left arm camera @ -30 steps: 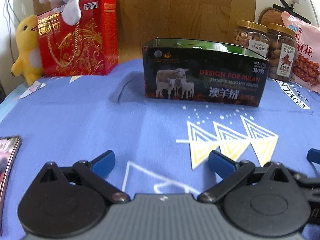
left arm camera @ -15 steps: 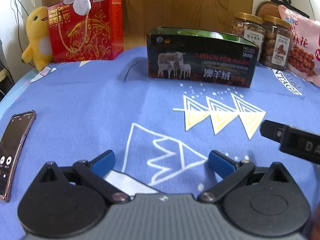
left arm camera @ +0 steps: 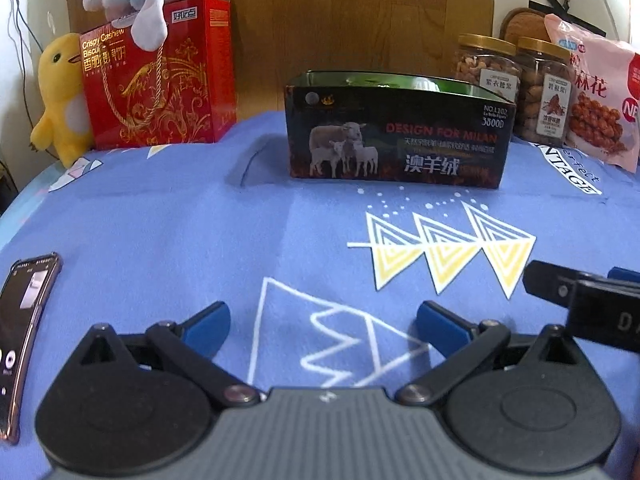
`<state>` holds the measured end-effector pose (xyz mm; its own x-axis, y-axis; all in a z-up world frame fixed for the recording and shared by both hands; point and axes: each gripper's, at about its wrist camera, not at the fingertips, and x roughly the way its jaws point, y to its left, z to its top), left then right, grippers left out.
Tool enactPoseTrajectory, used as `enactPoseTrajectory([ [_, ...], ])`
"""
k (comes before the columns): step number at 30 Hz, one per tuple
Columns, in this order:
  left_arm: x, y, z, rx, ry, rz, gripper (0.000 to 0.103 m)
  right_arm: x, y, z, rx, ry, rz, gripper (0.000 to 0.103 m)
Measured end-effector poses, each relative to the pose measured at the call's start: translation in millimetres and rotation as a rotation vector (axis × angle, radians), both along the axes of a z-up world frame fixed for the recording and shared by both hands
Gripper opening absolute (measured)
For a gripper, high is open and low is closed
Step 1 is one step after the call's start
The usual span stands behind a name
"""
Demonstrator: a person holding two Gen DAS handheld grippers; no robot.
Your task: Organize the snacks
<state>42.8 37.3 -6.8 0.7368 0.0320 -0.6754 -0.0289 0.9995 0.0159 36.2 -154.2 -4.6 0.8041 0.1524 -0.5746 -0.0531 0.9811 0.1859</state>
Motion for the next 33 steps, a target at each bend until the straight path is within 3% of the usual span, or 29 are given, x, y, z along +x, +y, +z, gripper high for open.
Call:
enactPoseTrajectory([
  [8, 16, -7, -4, 0.097, -0.076, -0.031, 0.103, 8, -1, 1, -0.032, -0.012, -0.026, 0.103],
  [17, 22, 5, -6, 0.001, -0.044, -0.027, 0.103, 8, -6, -1, -0.017, -0.011, -0.054, 0.103],
  [20, 18, 5, -2, 0.007, -0.035, -0.019, 0.103, 1, -4, 6, -0.014, -0.055, -0.040, 0.103],
  [23, 5, 1, 9, 0.047, -0.087, -0.013, 0.103, -2, -5, 14, 0.005, -0.075, -0.038, 0.103],
  [33, -19, -7, 39, 0.070, -0.135, -0.018, 0.103, -10, -8, 28, 0.041, -0.059, -0.024, 0.103],
])
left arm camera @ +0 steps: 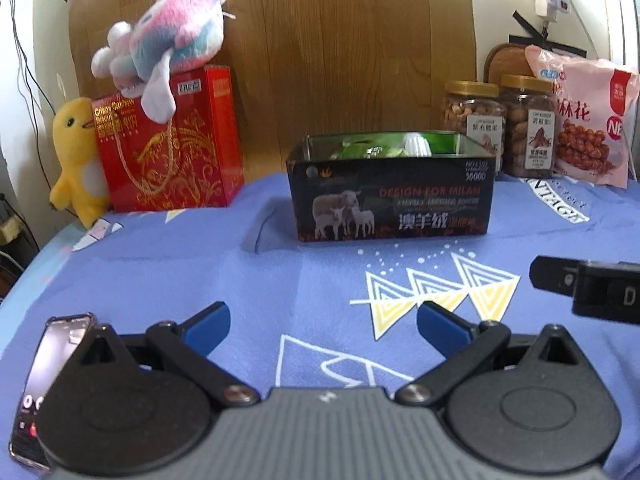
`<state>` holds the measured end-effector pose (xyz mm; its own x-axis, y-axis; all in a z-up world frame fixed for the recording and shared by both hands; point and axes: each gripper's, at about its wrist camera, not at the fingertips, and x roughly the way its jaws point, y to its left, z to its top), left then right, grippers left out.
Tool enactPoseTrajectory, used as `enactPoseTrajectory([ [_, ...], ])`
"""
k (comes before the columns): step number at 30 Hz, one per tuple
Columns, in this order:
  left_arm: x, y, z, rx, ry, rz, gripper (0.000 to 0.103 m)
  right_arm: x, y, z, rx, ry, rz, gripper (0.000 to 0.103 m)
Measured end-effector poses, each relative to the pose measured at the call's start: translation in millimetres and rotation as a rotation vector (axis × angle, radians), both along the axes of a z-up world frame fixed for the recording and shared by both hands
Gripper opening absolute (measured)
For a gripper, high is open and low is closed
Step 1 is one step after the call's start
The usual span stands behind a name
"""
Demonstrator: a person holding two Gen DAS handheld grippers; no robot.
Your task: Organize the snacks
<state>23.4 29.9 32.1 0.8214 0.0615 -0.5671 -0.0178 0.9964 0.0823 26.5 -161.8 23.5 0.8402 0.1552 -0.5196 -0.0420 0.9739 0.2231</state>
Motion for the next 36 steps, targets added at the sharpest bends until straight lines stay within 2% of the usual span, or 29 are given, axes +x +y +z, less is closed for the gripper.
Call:
enactPoseTrajectory([
  [5, -5, 2, 9, -0.039, -0.015, -0.014, 0.103, -8, 1, 7, 0.003, -0.030, 0.006, 0.103],
  [13, -6, 12, 15, -0.050, 0.001, 0.011, 0.103, -22, 12, 16, -0.049, -0.088, 0.047, 0.103],
  [16, -7, 13, 16, -0.037, 0.001, 0.020, 0.103, -24, 17, 16, -0.052, -0.086, 0.070, 0.103],
  [22, -4, 15, 10, -0.036, 0.060, 0.048, 0.103, -22, 16, 12, -0.026, -0.055, 0.092, 0.103],
  [36, -6, 12, 9, -0.015, 0.065, 0.061, 0.103, -26, 13, 11, -0.010, -0.054, 0.092, 0.103],
])
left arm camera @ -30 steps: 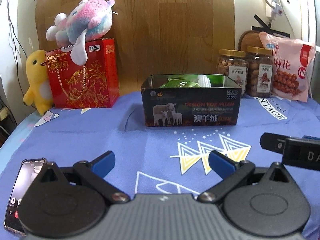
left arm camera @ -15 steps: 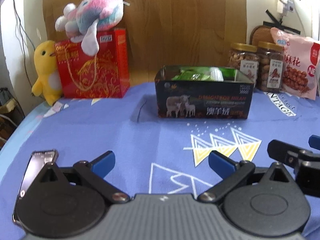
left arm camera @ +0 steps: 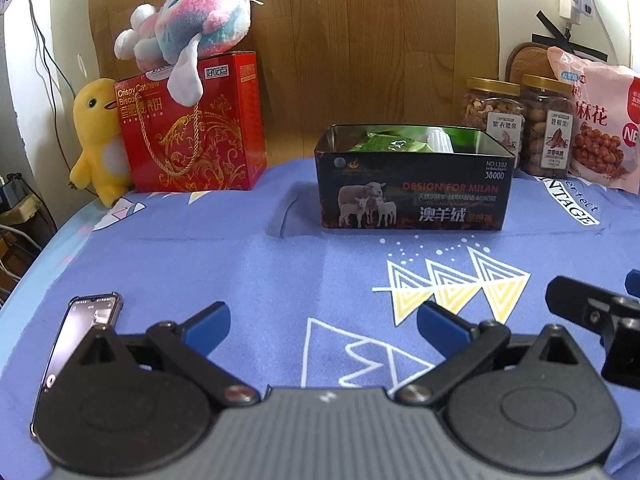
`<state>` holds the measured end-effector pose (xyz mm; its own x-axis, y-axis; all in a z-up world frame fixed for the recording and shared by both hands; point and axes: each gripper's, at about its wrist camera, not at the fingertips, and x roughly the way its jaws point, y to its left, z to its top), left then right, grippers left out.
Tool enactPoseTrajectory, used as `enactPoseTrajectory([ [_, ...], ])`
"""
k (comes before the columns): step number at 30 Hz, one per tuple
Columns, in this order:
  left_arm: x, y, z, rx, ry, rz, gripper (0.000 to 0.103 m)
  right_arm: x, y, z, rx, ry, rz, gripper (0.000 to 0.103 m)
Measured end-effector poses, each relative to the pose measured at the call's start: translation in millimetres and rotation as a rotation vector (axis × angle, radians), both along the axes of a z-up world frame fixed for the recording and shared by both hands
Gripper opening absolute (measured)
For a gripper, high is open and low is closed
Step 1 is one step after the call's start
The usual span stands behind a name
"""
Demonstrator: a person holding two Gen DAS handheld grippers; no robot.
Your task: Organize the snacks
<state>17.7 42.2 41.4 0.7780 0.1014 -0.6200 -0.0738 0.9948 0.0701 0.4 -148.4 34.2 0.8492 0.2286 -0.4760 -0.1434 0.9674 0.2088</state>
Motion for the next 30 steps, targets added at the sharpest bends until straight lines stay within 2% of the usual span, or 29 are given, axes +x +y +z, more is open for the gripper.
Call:
enactPoseTrajectory([
  [8, -2, -6, 3, 0.034, -0.020, 0.003, 0.103, -3, -3, 1, 0.012, -0.017, -0.006, 0.103],
  [15, -7, -15, 7, 0.114, -0.070, 0.007, 0.103, -3, -6, 1, 0.025, -0.018, -0.011, 0.103],
  [30, -5, -15, 7, 0.103, -0.062, -0.009, 0.103, -3, -7, 2, 0.020, -0.036, -0.008, 0.103],
])
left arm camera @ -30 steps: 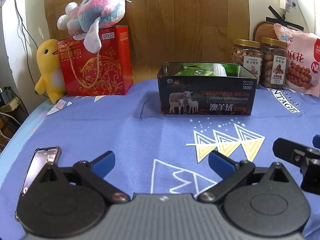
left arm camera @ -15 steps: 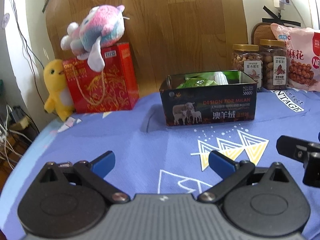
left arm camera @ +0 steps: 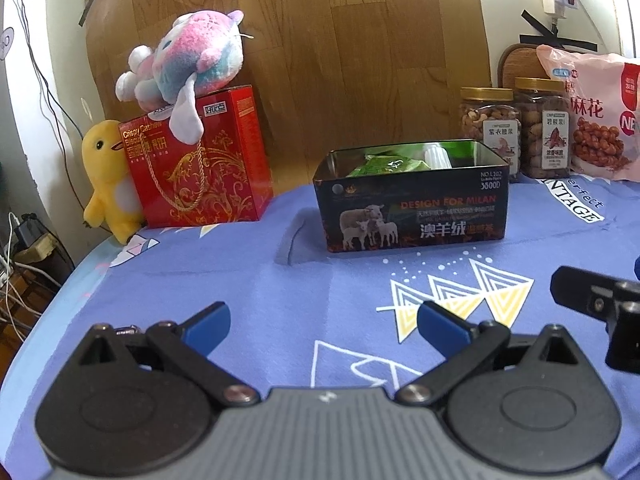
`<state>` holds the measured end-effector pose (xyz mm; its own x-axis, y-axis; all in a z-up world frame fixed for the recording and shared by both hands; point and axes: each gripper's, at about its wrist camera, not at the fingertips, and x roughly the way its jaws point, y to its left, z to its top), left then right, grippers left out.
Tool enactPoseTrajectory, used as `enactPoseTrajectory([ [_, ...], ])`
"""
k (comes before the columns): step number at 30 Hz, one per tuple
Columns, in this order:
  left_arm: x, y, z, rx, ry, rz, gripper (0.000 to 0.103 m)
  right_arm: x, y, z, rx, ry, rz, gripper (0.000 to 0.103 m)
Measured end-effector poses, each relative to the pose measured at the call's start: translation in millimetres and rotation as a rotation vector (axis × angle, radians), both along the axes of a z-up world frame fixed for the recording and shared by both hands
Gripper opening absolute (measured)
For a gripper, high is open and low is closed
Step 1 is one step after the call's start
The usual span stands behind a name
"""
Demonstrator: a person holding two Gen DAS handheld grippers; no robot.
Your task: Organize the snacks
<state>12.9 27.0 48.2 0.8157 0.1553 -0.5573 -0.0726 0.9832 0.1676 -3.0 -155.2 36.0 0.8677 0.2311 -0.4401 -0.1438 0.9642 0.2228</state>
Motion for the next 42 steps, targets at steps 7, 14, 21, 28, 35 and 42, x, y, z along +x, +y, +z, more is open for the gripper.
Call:
enactPoseTrajectory([
  [7, 0, 4, -1, -0.013, 0.002, 0.003, 0.103, 1, 1, -1, -0.002, 0.004, 0.001, 0.103],
  [14, -1, 6, -1, -0.037, 0.002, -0.013, 0.103, 0, 4, -1, -0.014, 0.001, 0.004, 0.103],
  [21, -1, 9, -2, -0.054, 0.005, -0.016, 0.103, 0, 5, -1, -0.017, 0.001, 0.005, 0.103],
  [28, -2, 9, -2, -0.065, 0.011, -0.021, 0.103, -1, 6, -1, -0.018, 0.002, 0.003, 0.103],
  [35, -1, 11, -1, -0.075, 0.014, -0.022, 0.103, -1, 6, 0, -0.022, 0.000, 0.004, 0.103],
  [42, 5, 12, -1, -0.105, 0.044, -0.024, 0.103, -2, 5, 1, -0.027, -0.003, -0.005, 0.103],
])
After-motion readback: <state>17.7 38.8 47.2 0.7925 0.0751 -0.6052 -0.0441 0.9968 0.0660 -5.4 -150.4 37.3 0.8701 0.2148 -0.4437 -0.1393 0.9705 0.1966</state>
